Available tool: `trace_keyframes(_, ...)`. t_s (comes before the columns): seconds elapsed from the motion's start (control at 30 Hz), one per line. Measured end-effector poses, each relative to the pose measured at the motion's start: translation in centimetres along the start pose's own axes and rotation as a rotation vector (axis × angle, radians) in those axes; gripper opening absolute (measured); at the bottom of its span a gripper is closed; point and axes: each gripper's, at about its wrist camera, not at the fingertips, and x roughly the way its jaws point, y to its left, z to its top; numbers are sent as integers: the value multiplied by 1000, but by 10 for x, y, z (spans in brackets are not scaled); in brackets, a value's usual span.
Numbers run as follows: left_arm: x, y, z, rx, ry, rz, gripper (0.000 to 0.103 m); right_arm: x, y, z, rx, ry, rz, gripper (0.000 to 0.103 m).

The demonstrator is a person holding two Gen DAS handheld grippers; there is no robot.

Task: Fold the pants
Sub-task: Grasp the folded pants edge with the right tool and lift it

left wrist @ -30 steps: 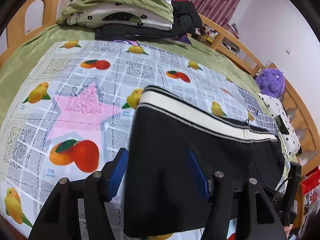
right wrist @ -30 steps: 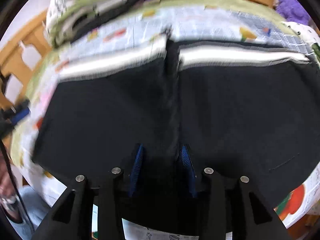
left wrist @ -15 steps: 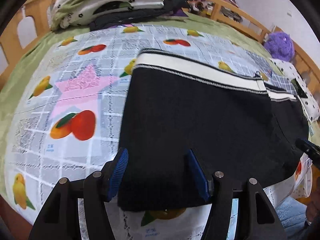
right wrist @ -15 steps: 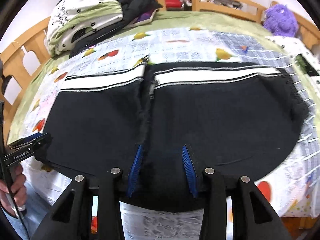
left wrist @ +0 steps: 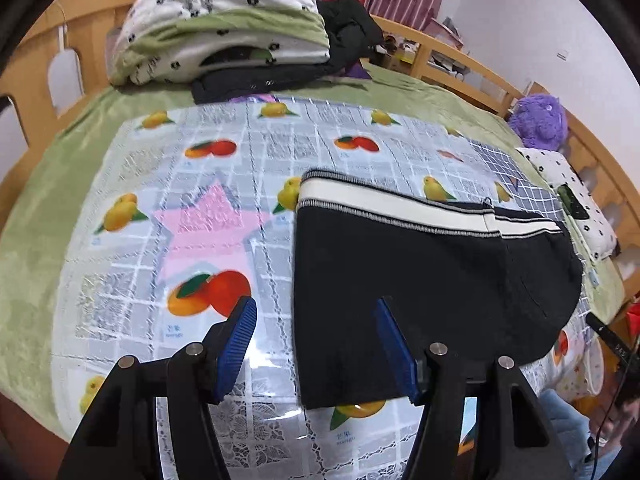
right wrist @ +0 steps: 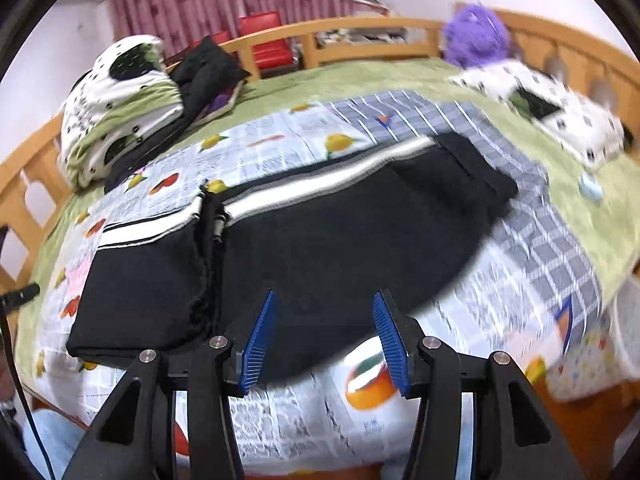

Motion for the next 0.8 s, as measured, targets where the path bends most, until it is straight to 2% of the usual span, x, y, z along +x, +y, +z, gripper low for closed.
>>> trace_keyframes(0.23,54,16,5,-50,12,-123,60,24,-29,-19,103,55,-3,50)
trace_keyframes(0.4,106,24,14,-55,64,-152,60,66,-55,-23,266,120,85,50)
trace_keyframes(0.47,123,29,18,-67,78,-175,59,79,-60,-25,312,112,109,51)
trace_keyframes(0.53,130,29,23,-56,58,-202,59,86,-59,-23,321,81,131,51)
trace_keyframes(0.63,143,22,35,-41,78,-260,57,97,-54,-14,332,66,162,51)
trace_keyframes(0.67,149,19,39,-46,94,-291,49,104,-52,-9,345,74,183,46)
trace_keyframes(0.7,153,15,42,-46,116,-298,38,108,-50,-6,353,82,186,31)
trace_keyframes(0.73,154,14,44,-43,119,-286,33,113,-46,-3,357,91,175,22)
trace_keyframes(0.77,153,14,47,-39,115,-286,12,116,-39,1,350,90,147,16)
trace_keyframes(0.8,147,16,52,-54,101,-307,10,113,-33,4,333,78,133,12)
